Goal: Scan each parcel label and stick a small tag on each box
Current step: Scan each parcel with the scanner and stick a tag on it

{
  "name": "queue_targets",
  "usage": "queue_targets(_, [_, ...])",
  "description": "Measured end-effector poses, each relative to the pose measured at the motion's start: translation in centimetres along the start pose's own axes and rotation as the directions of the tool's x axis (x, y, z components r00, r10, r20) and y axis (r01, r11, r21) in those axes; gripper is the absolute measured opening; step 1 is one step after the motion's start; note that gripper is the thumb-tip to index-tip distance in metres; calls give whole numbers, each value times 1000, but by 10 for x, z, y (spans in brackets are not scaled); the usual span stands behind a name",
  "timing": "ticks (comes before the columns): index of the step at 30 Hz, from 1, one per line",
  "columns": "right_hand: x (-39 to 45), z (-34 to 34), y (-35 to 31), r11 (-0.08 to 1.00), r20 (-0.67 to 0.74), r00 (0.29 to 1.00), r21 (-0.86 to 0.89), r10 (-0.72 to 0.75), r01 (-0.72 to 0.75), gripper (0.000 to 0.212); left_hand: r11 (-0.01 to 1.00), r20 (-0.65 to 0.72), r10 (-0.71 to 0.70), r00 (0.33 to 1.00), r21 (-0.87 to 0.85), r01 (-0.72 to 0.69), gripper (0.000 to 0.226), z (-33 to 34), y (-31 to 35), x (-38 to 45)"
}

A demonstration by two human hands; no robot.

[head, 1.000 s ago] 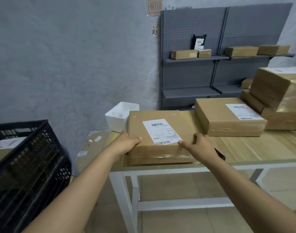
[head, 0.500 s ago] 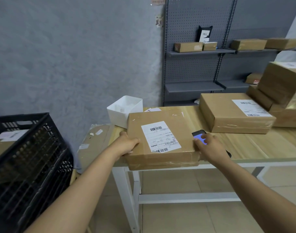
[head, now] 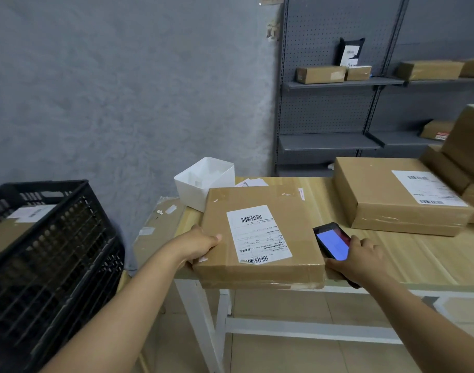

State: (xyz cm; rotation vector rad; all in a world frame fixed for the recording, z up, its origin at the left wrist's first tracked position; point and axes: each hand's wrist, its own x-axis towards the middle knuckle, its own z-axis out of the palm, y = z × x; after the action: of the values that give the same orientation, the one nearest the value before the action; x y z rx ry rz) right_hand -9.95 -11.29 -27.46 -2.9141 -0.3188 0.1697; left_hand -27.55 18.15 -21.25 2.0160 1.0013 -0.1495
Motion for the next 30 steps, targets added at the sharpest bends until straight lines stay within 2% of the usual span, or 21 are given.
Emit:
queue_targets(3, [6, -3, -3, 999, 11, 1000, -35, -9, 10, 76, 999, -15, -8, 1000, 52, 9, 55, 1, -2, -1])
queue_targets(6, [8, -8, -1, 1000, 31, 999, 2, 14, -15, 74, 997, -28, -4, 1000, 71, 6, 59, 3, -3, -2])
queue_targets(9, [5, -13, 1, 981, 16, 997, 181, 73, -75, 68, 997, -55, 6, 998, 74, -2, 61, 7, -4, -2])
queue_targets(12, [1, -26, 2, 903, -31, 991, 416, 133, -109, 66, 997, -63, 26, 998, 74, -22, 62, 10, -4, -3])
queue_targets(15, [-6, -48, -5, 880, -65, 994, 472, 93, -51, 72, 997, -62, 47, 997, 69, -43, 66, 12, -4, -2])
queue_targets(17, [-17, -66, -13, 897, -87, 996, 439, -15, 51, 68, 996, -71, 60, 996, 73, -55, 68, 12, -5, -2])
queue_targets(21, [-54, -94, -29, 951, -84, 967, 183, -239, 251, 68, 996, -77, 92, 993, 24, -90, 68, 13, -7, -2])
queue_targets(25, [-91, -105, -40, 966, 2, 968, 76, -249, 248, 68, 994, -117, 106, 987, -13, -109, 64, 17, -9, -7])
queue_targets(30, [-126, -114, -52, 974, 81, 972, 65, -221, 216, 59, 989, -146, 143, 979, -24, -148, 60, 21, -9, -13])
